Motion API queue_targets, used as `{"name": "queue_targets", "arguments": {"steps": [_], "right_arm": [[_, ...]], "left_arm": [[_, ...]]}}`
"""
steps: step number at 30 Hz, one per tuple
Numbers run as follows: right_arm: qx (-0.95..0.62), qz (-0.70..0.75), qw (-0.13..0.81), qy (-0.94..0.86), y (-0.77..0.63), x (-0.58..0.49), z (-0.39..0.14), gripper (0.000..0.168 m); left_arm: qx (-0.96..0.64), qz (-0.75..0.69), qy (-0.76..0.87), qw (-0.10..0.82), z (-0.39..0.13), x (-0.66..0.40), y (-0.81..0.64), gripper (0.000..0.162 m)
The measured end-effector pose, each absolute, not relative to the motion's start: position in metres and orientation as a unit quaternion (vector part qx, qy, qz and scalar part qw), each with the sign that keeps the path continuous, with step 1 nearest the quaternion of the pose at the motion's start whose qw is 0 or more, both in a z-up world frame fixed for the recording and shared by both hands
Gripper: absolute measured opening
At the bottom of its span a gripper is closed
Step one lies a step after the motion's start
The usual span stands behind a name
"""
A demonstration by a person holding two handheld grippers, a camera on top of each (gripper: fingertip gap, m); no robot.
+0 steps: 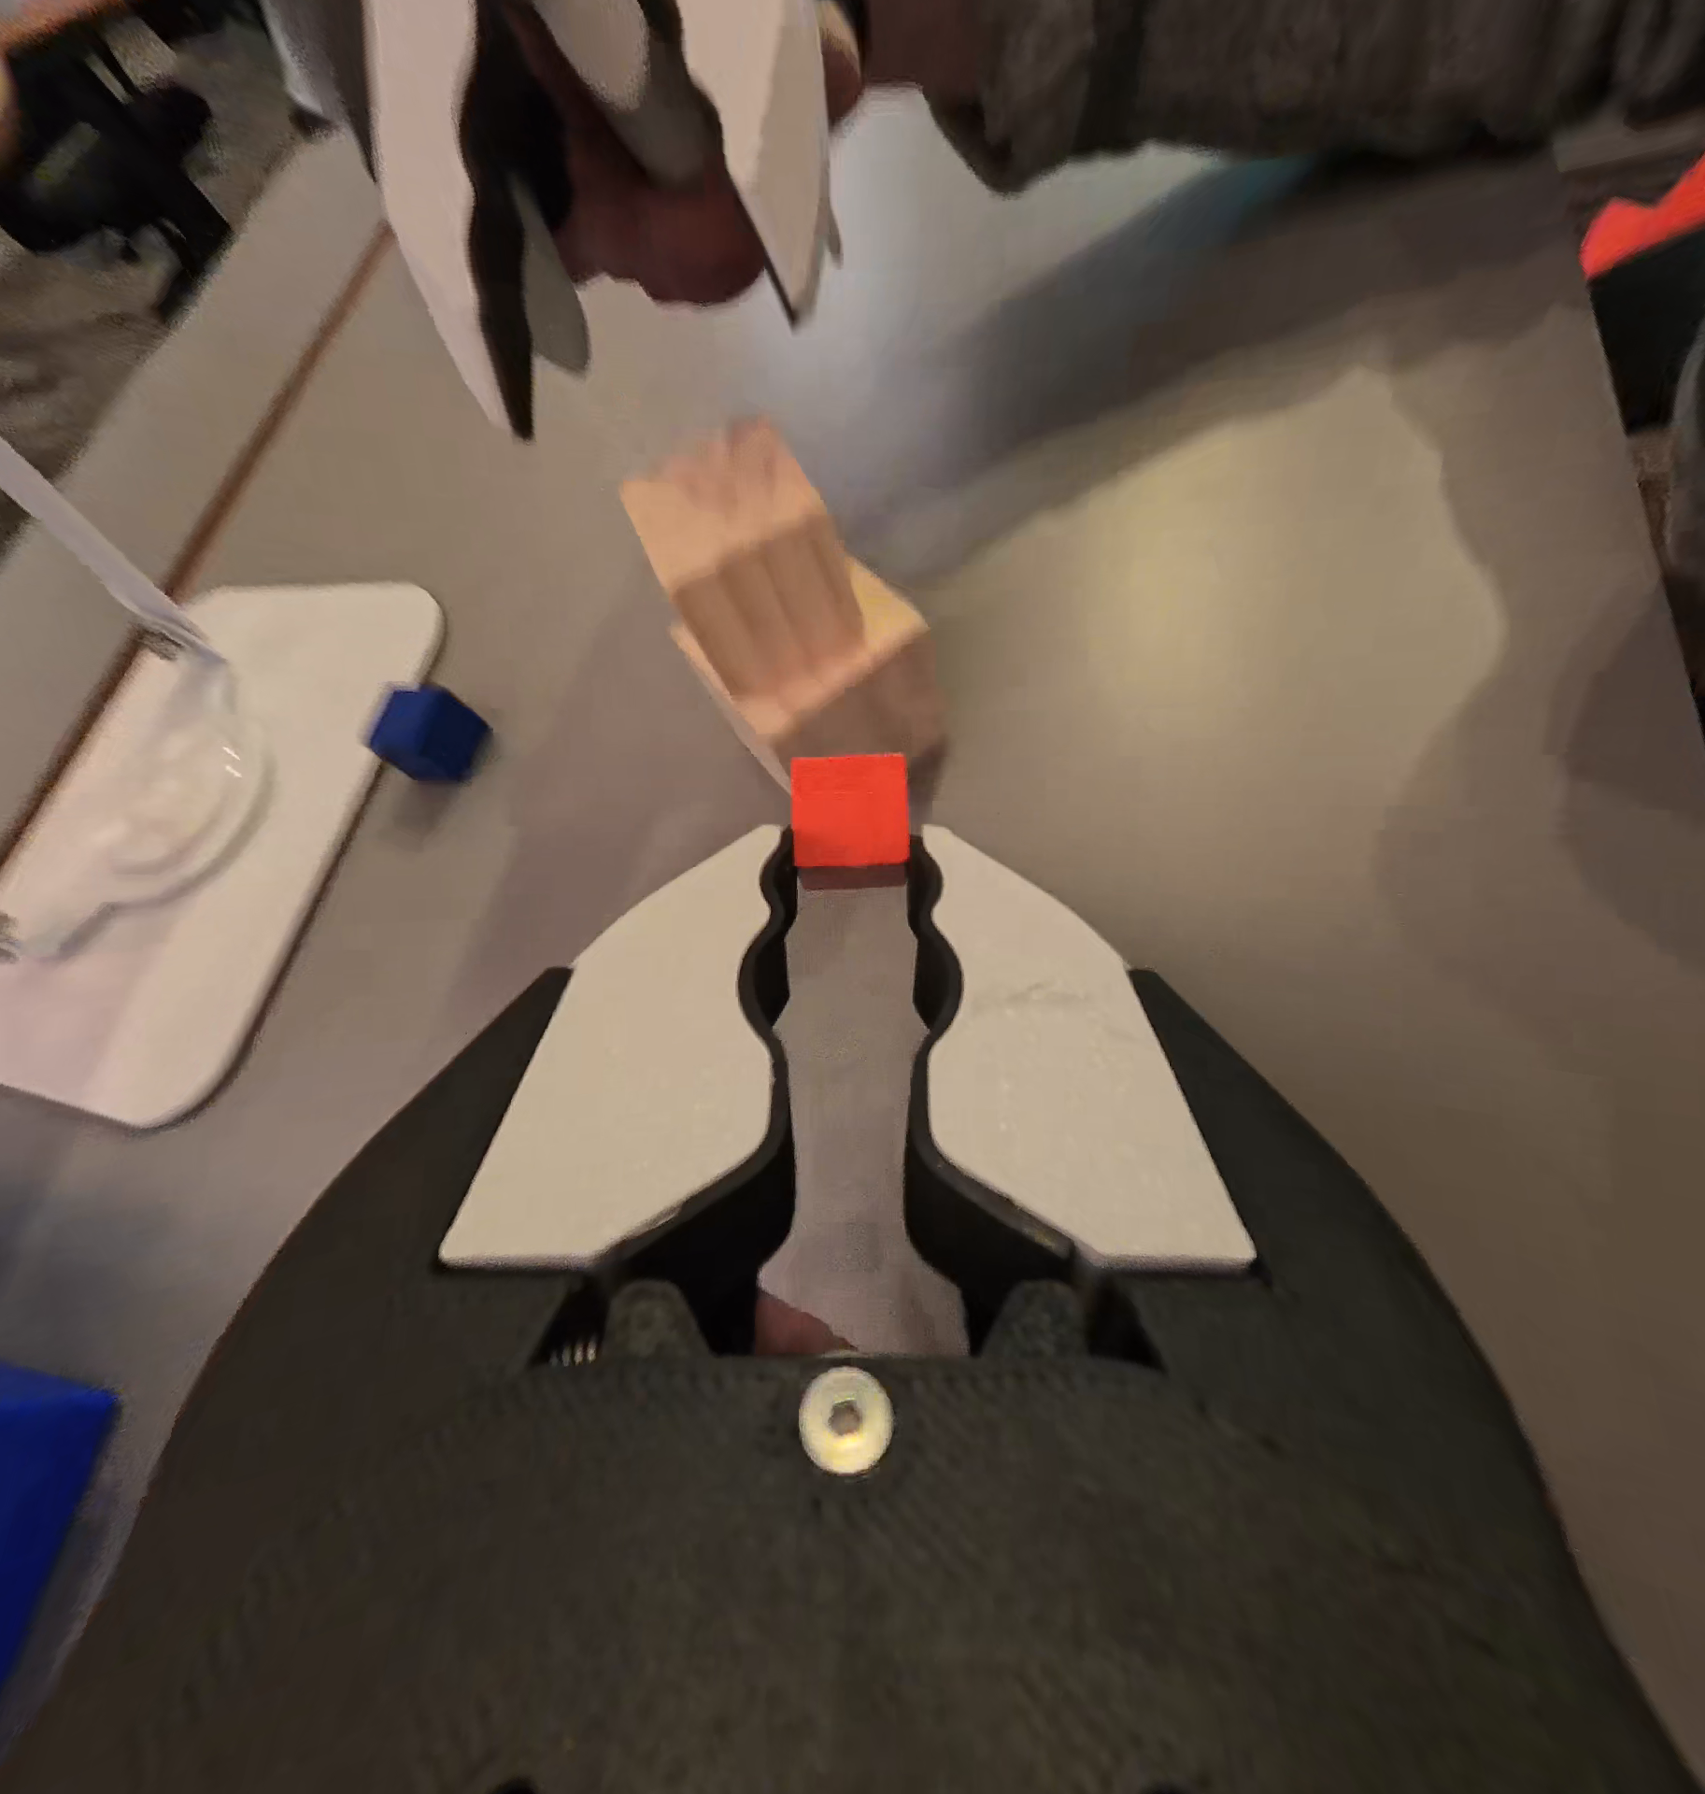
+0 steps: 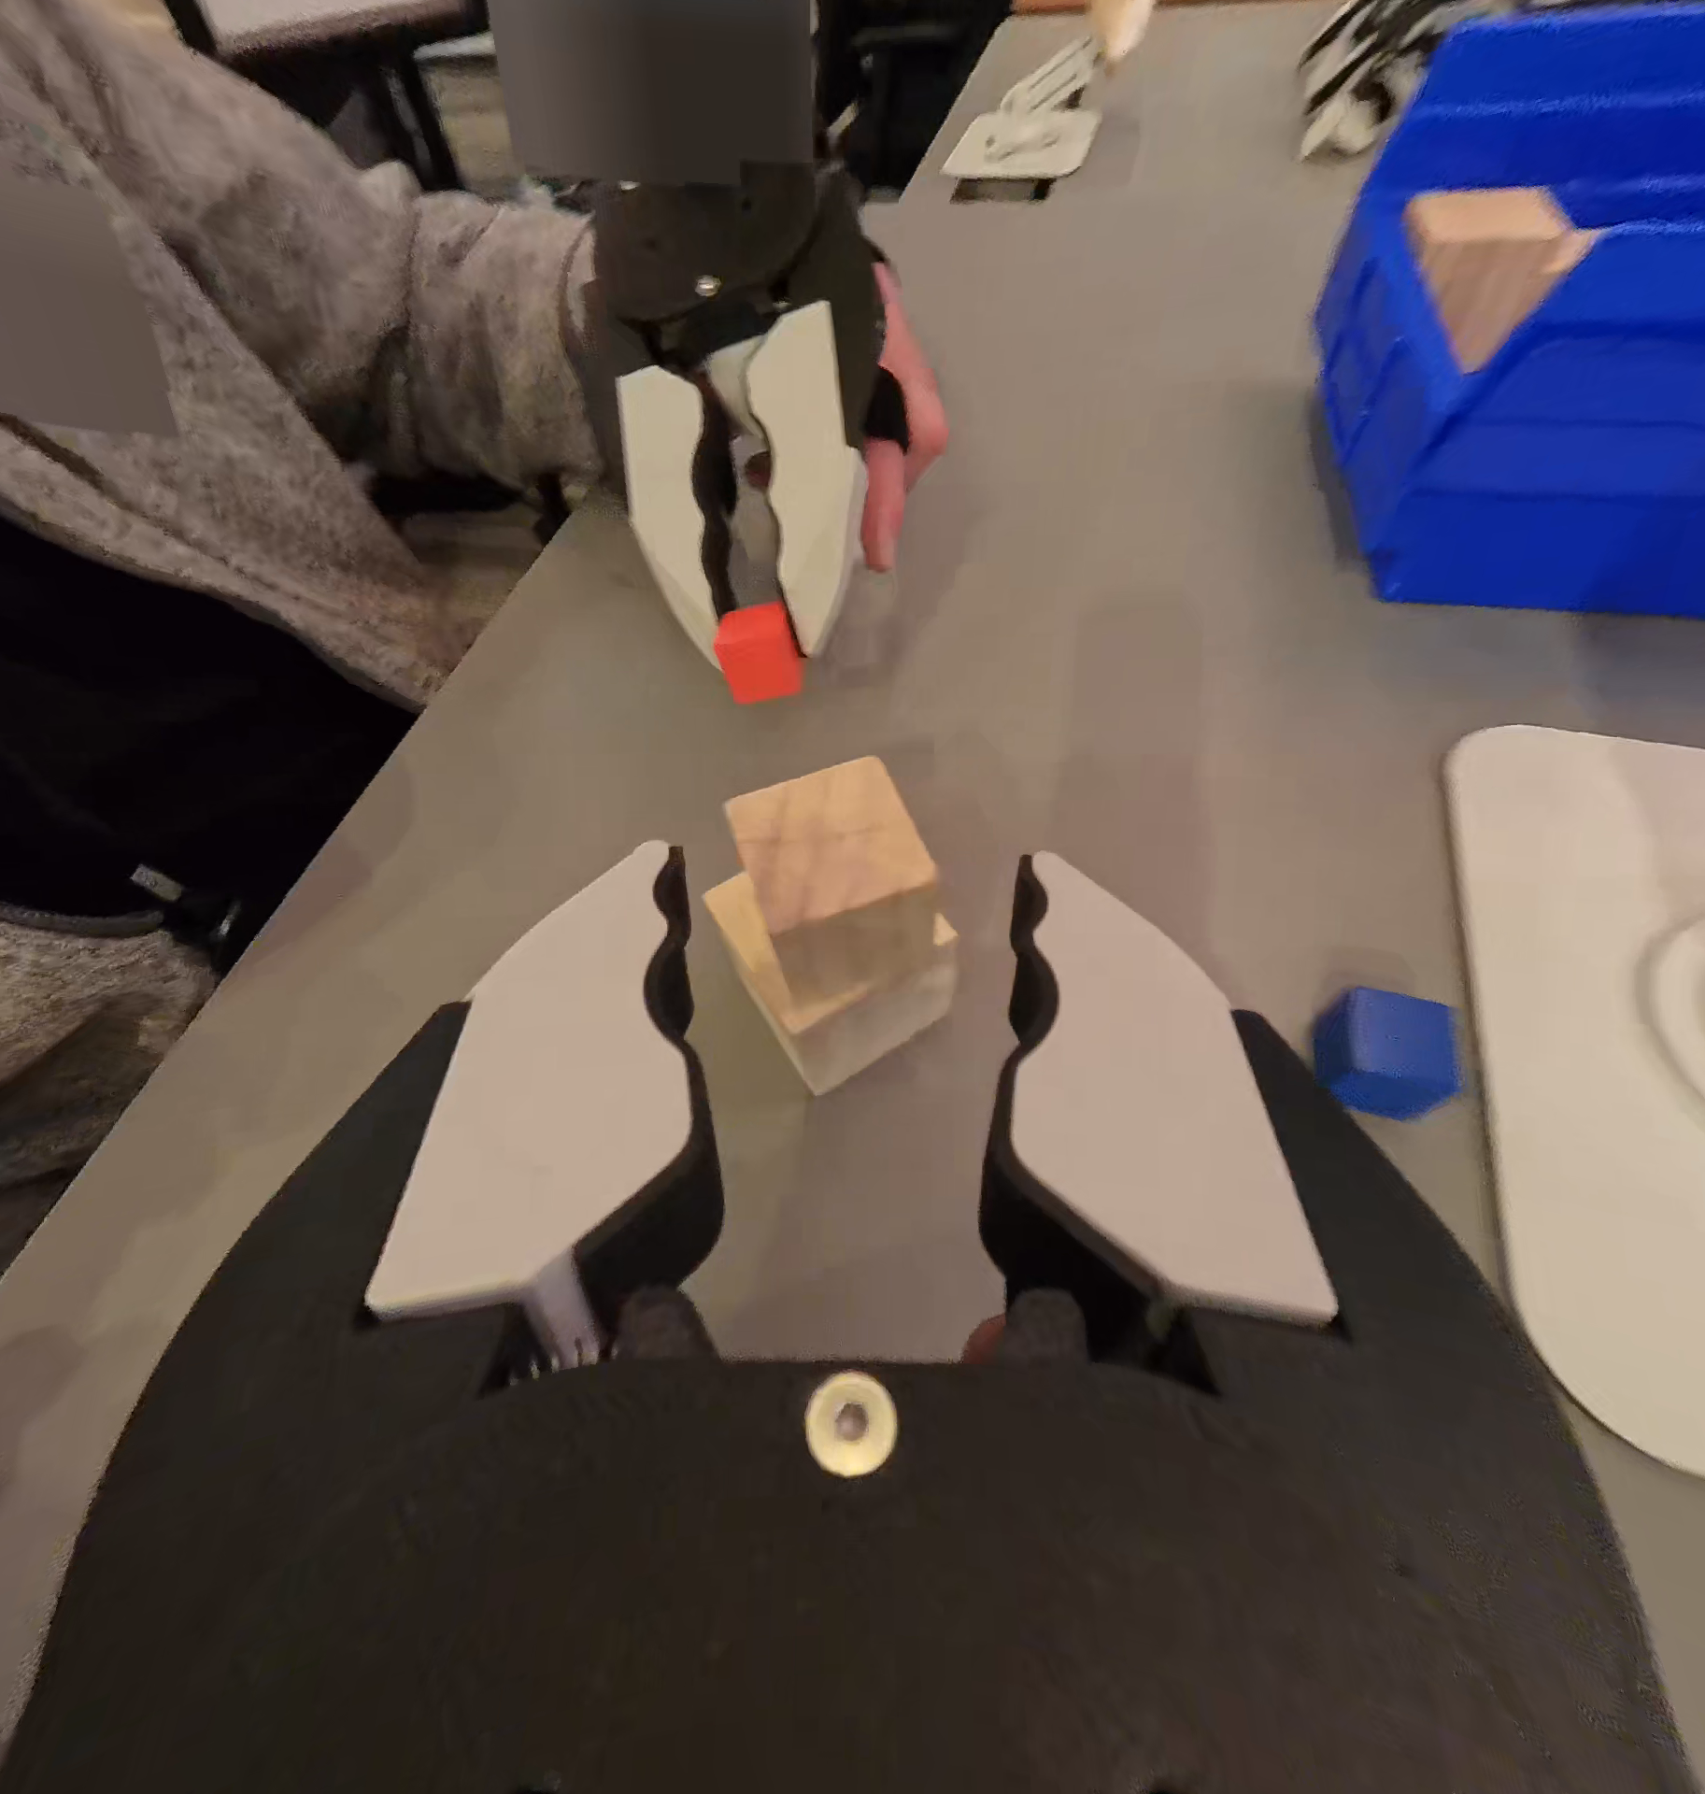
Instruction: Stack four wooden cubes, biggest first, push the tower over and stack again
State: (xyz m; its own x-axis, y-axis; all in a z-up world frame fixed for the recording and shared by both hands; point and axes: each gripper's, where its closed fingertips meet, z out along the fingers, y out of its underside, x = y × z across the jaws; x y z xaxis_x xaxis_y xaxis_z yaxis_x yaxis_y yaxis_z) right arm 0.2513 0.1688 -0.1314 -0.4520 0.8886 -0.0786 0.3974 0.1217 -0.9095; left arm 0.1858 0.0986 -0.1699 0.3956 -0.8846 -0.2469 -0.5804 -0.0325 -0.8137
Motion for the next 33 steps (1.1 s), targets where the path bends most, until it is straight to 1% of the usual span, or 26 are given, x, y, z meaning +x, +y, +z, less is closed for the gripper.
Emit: {"name": "queue_targets", "arguments": {"steps": [1, 3, 5, 7, 9, 11, 14, 15, 16, 18, 22, 24, 28, 33], "right_arm": [[-0.466, 0.481, 0.274, -0.69, 0.18, 0.253, -0.127, 0.065], [-0.506, 0.469, 0.328, -0.645, 0.215, 0.252, -0.122, 0.059], [-0.541, 0.447, 0.352, -0.62, 0.244, 0.249, -0.133, 0.065], [-0.575, 0.397, 0.36, -0.618, 0.269, 0.243, -0.158, 0.066], [-0.588, 0.379, 0.334, -0.632, 0.276, 0.232, -0.182, 0.07], [-0.594, 0.359, 0.311, -0.649, 0.279, 0.219, -0.199, 0.069], [-0.602, 0.327, 0.283, -0.672, 0.283, 0.198, -0.219, 0.056], [-0.602, 0.311, 0.279, -0.681, 0.285, 0.194, -0.225, 0.048], [-0.596, 0.304, 0.284, -0.686, 0.285, 0.19, -0.226, 0.028], [-0.579, 0.329, 0.293, -0.686, 0.278, 0.188, -0.212, 0.027], [-0.502, 0.436, 0.283, -0.691, 0.233, 0.211, -0.15, 0.027], [-0.469, 0.452, 0.273, -0.708, 0.208, 0.227, -0.13, 0.027], [-0.431, 0.446, 0.25, -0.744, 0.169, 0.247, -0.117, 0.027], [-0.435, 0.412, 0.219, -0.77, 0.15, 0.239, -0.137, 0.027]], "left_arm": [[-0.693, -0.167, 0.521, 0.469, -0.158, 0.191, 0.106, 0.021], [-0.682, -0.163, 0.525, 0.482, -0.139, 0.203, 0.119, 0.021], [-0.671, -0.152, 0.538, 0.487, -0.127, 0.213, 0.13, 0.021], [-0.665, -0.144, 0.542, 0.493, -0.118, 0.218, 0.139, 0.021], [-0.662, -0.151, 0.541, 0.497, -0.113, 0.222, 0.145, 0.021], [-0.663, -0.154, 0.538, 0.498, -0.113, 0.224, 0.15, 0.021], [-0.665, -0.165, 0.532, 0.497, -0.118, 0.229, 0.154, 0.021], [-0.666, -0.161, 0.534, 0.495, -0.121, 0.229, 0.155, 0.021], [-0.667, -0.158, 0.535, 0.494, -0.123, 0.229, 0.155, 0.021], [-0.668, -0.157, 0.534, 0.494, -0.123, 0.225, 0.156, 0.021], [-0.673, -0.155, 0.515, 0.507, -0.115, 0.206, 0.16, 0.021], [-0.676, -0.154, 0.509, 0.51, -0.113, 0.197, 0.161, 0.021], [-0.681, -0.155, 0.506, 0.506, -0.115, 0.192, 0.162, 0.021], [-0.68, -0.159, 0.518, 0.495, -0.119, 0.202, 0.158, 0.021]]}}
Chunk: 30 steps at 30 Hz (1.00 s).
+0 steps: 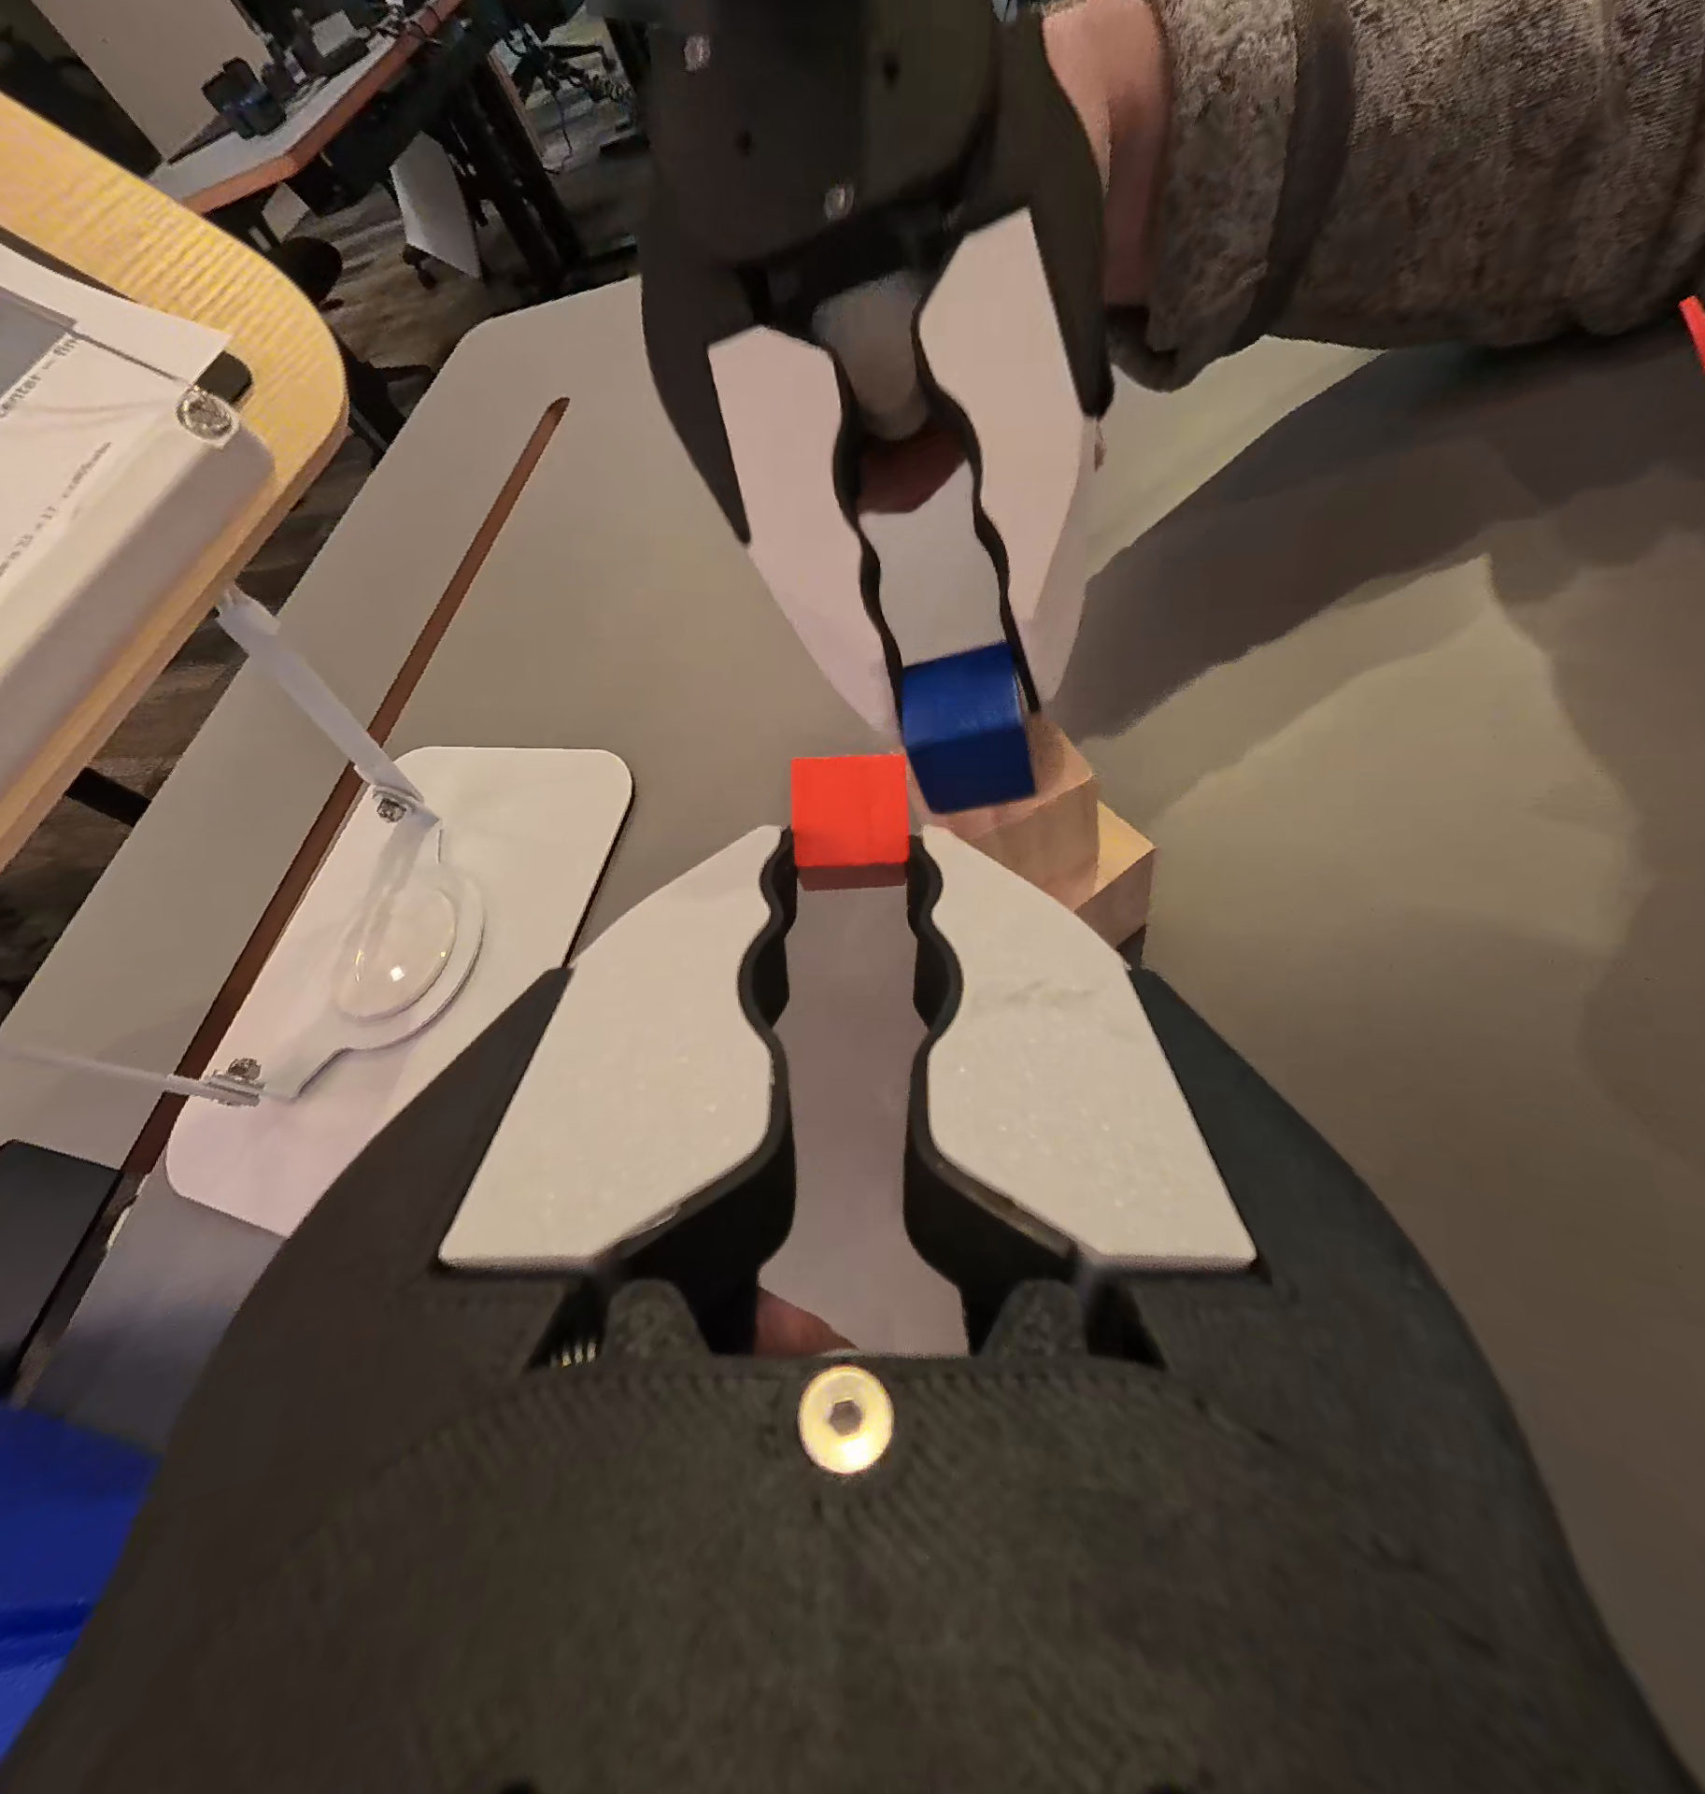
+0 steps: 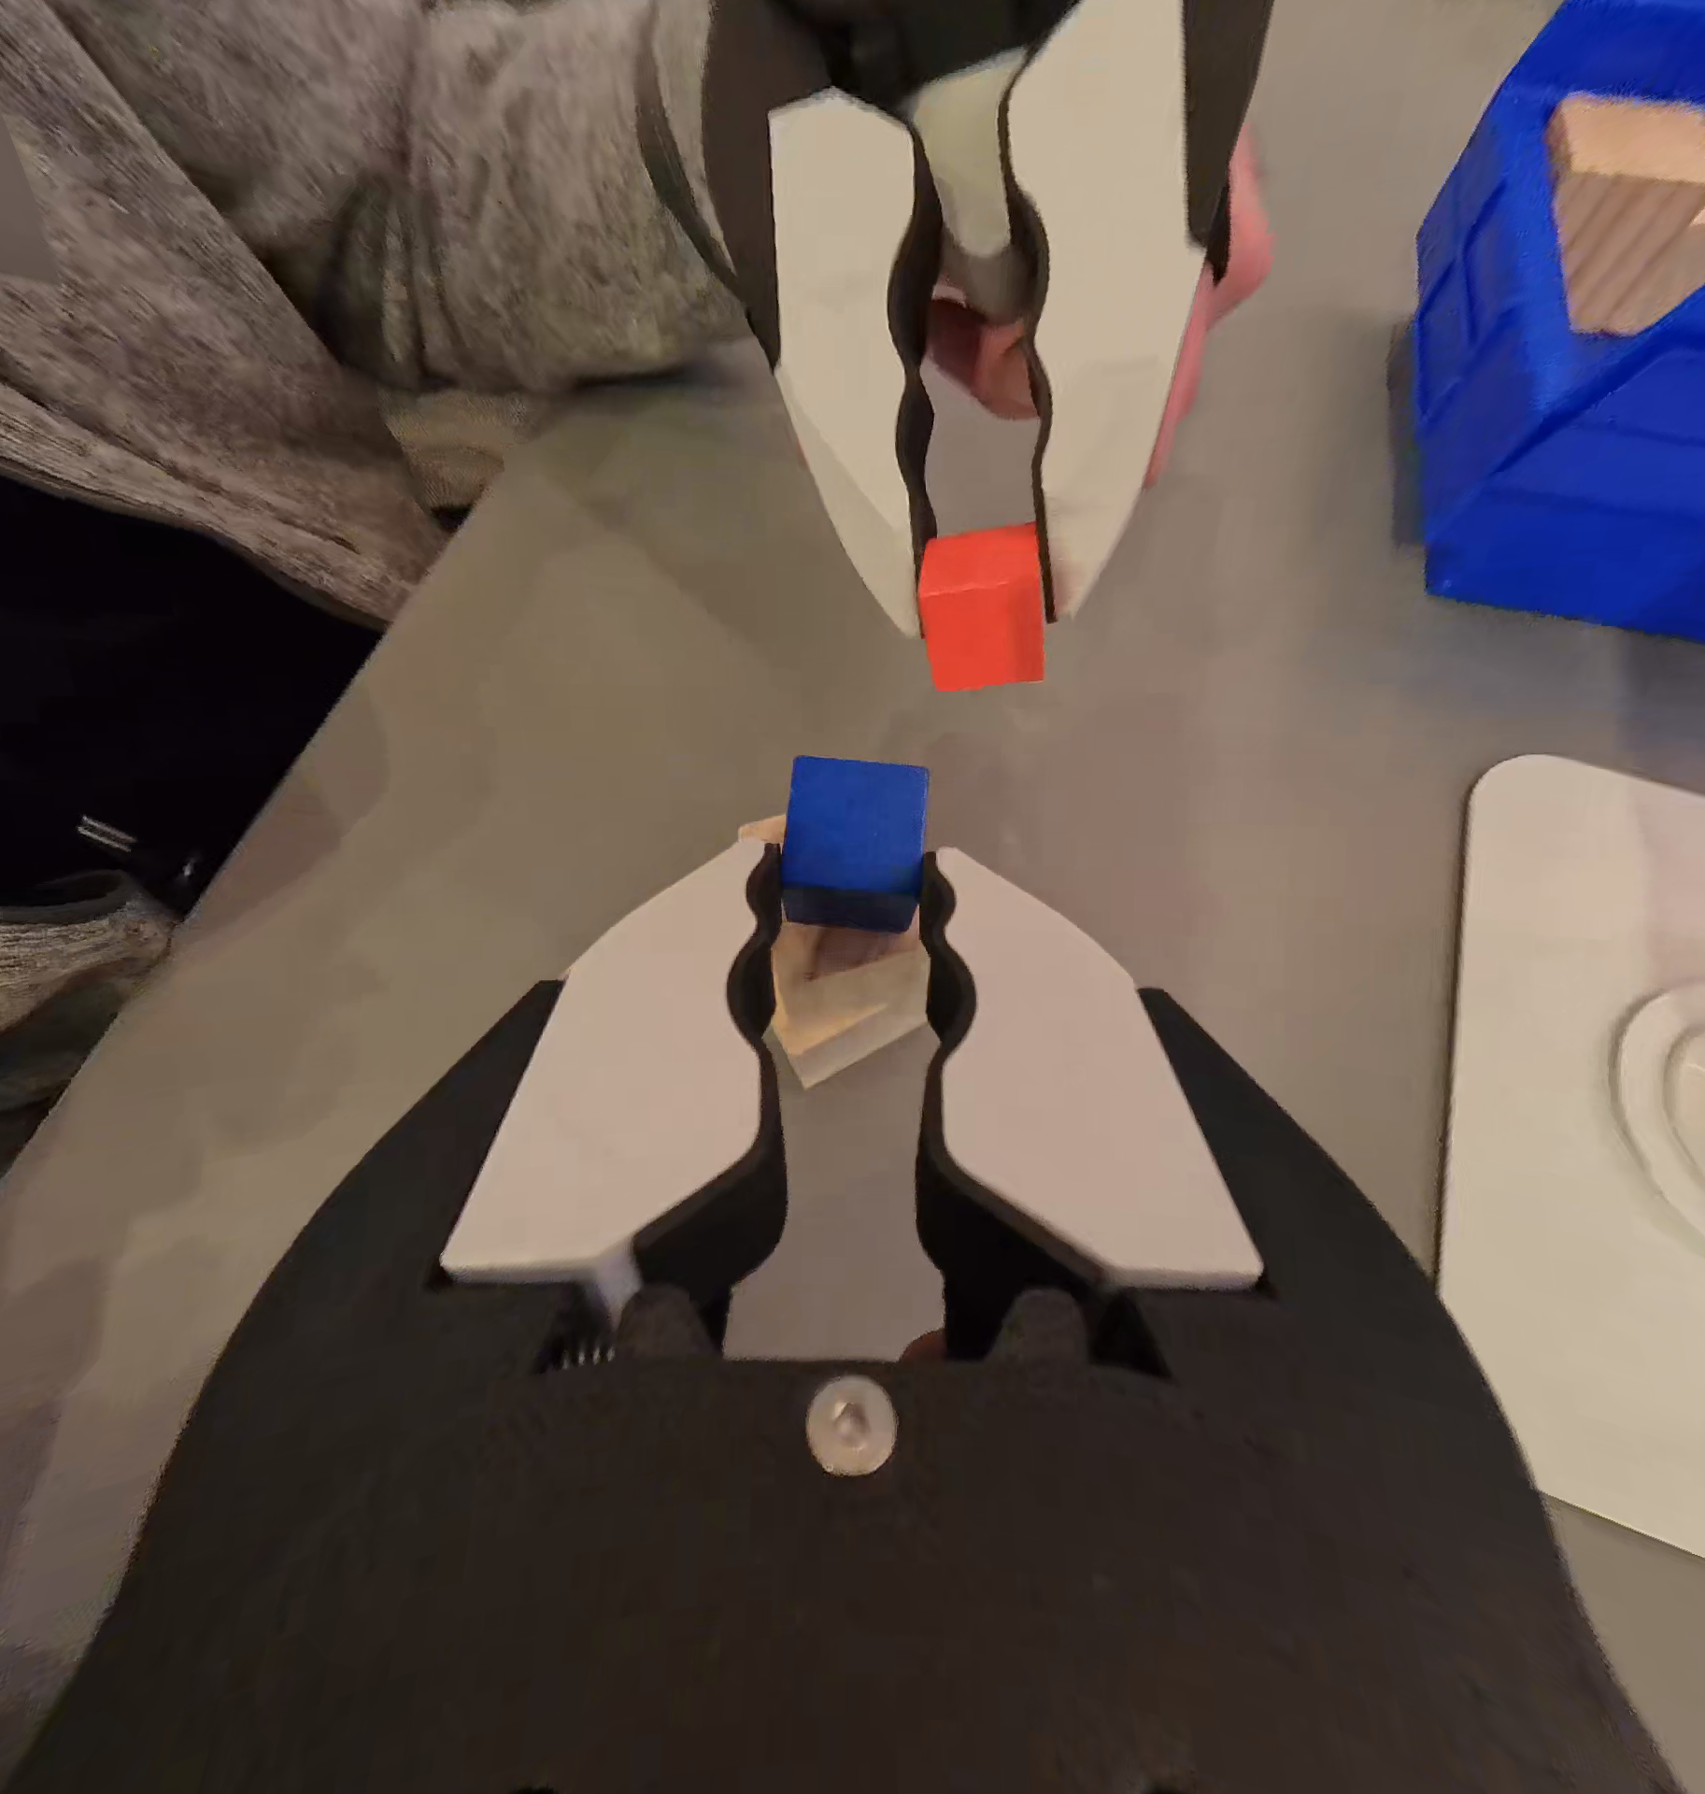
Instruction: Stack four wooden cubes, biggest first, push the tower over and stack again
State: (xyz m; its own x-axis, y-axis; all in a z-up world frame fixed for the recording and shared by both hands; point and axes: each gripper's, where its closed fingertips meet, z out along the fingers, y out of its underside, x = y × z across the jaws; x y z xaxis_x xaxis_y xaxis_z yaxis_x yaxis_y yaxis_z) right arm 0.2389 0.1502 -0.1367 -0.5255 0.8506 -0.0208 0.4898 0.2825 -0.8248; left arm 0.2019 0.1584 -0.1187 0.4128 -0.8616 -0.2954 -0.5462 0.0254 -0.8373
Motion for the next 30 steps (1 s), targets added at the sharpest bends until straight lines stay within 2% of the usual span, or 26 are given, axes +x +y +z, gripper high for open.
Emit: {"name": "queue_targets", "arguments": {"steps": [2, 3, 4, 8, 14, 18, 21, 22, 23, 25, 28, 29, 30], "right_arm": [[-0.443, 0.401, 0.207, -0.774, 0.149, 0.238, -0.141, 0.031], [-0.451, 0.385, 0.21, -0.778, 0.152, 0.239, -0.143, 0.048], [-0.452, 0.379, 0.215, -0.778, 0.155, 0.241, -0.142, 0.056], [-0.453, 0.403, 0.231, -0.761, 0.161, 0.25, -0.125, 0.058], [-0.458, 0.402, 0.231, -0.758, 0.166, 0.257, -0.128, 0.054], [-0.46, 0.408, 0.231, -0.754, 0.168, 0.259, -0.127, 0.052], [-0.458, 0.417, 0.239, -0.747, 0.169, 0.264, -0.12, 0.05], [-0.46, 0.417, 0.242, -0.745, 0.171, 0.267, -0.119, 0.05], [-0.462, 0.416, 0.244, -0.744, 0.172, 0.269, -0.12, 0.048], [-0.465, 0.419, 0.245, -0.74, 0.173, 0.277, -0.121, 0.031], [-0.475, 0.421, 0.253, -0.73, 0.175, 0.29, -0.131, 0.0], [-0.489, 0.412, 0.258, -0.724, 0.179, 0.295, -0.138, 0.0], [-0.506, 0.398, 0.263, -0.718, 0.185, 0.301, -0.147, 0.0]], "left_arm": [[-0.676, -0.162, 0.523, 0.493, -0.116, 0.207, 0.156, 0.021], [-0.675, -0.164, 0.527, 0.49, -0.115, 0.209, 0.155, 0.021], [-0.675, -0.167, 0.53, 0.486, -0.113, 0.211, 0.153, 0.021], [-0.671, -0.178, 0.543, 0.473, -0.102, 0.224, 0.147, 0.021], [-0.708, -0.167, 0.568, 0.386, -0.118, 0.238, 0.15, 0.021], [-0.722, -0.179, 0.562, 0.363, -0.126, 0.242, 0.149, 0.041], [-0.718, -0.211, 0.538, 0.388, -0.117, 0.239, 0.146, 0.058], [-0.719, -0.208, 0.531, 0.397, -0.116, 0.233, 0.147, 0.058], [-0.72, -0.198, 0.526, 0.407, -0.115, 0.227, 0.148, 0.058], [-0.723, -0.19, 0.512, 0.423, -0.115, 0.212, 0.147, 0.043], [-0.723, -0.182, 0.49, 0.451, -0.119, 0.189, 0.144, 0.007], [-0.726, -0.172, 0.484, 0.457, -0.124, 0.182, 0.144, 0.0], [-0.729, -0.164, 0.482, 0.457, -0.13, 0.176, 0.143, 0.0]]}}
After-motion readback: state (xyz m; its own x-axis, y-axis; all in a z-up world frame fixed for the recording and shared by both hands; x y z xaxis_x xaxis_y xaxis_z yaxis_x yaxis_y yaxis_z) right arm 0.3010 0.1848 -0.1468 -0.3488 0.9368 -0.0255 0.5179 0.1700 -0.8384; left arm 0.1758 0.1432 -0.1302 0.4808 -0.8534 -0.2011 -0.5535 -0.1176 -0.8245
